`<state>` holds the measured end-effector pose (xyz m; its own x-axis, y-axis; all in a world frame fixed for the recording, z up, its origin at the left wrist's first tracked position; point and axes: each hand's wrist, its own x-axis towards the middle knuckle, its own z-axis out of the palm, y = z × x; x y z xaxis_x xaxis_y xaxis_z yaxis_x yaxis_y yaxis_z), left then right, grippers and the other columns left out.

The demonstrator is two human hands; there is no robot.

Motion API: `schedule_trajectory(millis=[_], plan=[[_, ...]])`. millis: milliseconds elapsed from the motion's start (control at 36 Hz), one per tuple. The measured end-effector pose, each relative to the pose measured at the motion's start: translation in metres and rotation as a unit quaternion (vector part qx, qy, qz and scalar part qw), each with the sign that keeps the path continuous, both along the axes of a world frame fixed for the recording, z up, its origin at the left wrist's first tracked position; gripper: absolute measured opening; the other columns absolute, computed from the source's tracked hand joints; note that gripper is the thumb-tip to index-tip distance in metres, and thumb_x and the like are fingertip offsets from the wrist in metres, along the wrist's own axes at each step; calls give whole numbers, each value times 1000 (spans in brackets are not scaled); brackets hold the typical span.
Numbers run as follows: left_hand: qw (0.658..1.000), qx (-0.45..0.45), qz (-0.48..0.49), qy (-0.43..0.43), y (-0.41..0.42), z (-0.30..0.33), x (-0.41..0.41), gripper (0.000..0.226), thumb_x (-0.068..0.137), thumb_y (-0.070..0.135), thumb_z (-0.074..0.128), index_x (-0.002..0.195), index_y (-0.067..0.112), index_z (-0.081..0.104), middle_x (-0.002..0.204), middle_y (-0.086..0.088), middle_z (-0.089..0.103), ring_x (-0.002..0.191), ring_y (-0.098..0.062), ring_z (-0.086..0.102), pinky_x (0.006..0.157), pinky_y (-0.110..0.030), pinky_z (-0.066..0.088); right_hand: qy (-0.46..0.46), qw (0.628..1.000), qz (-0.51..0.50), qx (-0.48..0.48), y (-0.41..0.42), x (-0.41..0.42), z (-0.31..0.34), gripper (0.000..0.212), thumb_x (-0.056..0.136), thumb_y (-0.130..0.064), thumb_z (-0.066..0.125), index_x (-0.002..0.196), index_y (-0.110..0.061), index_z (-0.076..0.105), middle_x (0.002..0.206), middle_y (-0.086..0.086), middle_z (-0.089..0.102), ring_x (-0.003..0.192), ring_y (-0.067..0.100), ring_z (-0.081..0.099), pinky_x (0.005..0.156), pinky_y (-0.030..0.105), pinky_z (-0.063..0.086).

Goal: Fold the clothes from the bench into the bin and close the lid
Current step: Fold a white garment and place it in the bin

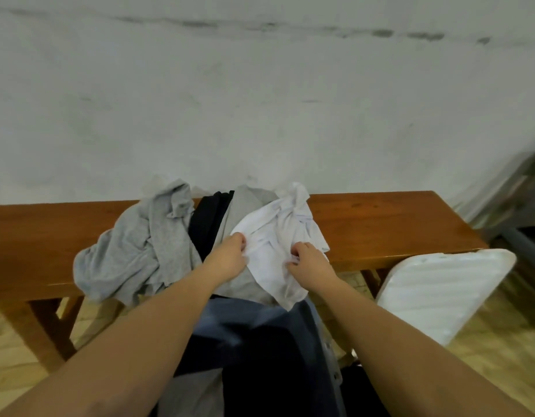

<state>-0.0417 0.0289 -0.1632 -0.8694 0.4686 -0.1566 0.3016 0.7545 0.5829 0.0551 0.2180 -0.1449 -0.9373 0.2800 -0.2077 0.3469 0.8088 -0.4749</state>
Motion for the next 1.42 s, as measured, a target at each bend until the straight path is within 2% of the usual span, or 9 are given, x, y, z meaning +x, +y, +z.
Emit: schedule_trajectory(millis=[222,333,528,611,861,1000,1139,1250,1417], plan=[[997,5,40,70,-37,64,4,13,94,19,56,93,7,62,90,-4,58,80,-20,56,62,-28,40,10,991,-80,-110,19,11,66,48,99,-40,54,138,-14,48,132,8,58,114,25,57,88,30,46],[991,11,95,94,-53,108,0,8,95,24,53,95,18,58,90,2,58,83,-18,55,65,-29,37,77,979,-131,-137,29,16,114,43,99,-37,55,130,-8,52,124,7,61,98,23,58,64,25,48],[968,84,169,163,-77,189,8,12,98,15,40,105,12,49,88,-3,53,78,-23,51,67,-34,37,223,919,-183,-270,35,21,200,36,93,-31,56,123,-11,53,115,11,65,96,27,65,71,35,55],[961,97,176,191,-89,215,10,11,99,14,39,105,10,46,89,-9,55,79,-28,52,66,-35,37,257,893,-190,-316,35,26,231,33,94,-34,59,119,-15,52,116,12,63,100,30,64,88,47,57],[952,60,162,254,-132,266,18,19,98,16,42,113,13,53,98,-13,63,80,-29,56,61,-34,37,264,926,-142,-231,22,53,292,29,94,-44,59,109,-19,58,103,4,64,94,27,64,81,40,55],[955,36,165,245,-135,277,32,22,90,9,50,108,12,64,109,-9,65,87,-23,56,70,-31,41,243,865,-142,-416,1,56,310,38,92,-31,69,117,-4,62,111,13,70,100,31,68,96,48,53],[948,199,95,229,-100,282,100,10,92,17,59,99,17,65,90,2,62,76,-14,54,68,-28,39,242,822,-69,-511,-44,56,332,34,96,-20,63,122,2,61,118,17,69,109,31,67,98,46,52],[926,329,28,182,-68,282,156,12,92,29,63,102,24,60,99,12,62,81,1,56,70,-17,41,220,842,11,-493,-72,58,345,22,99,-15,56,119,-7,63,107,13,71,94,26,70,83,38,56],[903,411,7,126,-69,322,162,64,78,43,70,133,29,40,130,18,49,118,-1,51,87,-20,45,160,915,166,-332,-86,76,367,23,96,-27,63,113,-13,69,106,10,74,96,25,72,79,39,59]])
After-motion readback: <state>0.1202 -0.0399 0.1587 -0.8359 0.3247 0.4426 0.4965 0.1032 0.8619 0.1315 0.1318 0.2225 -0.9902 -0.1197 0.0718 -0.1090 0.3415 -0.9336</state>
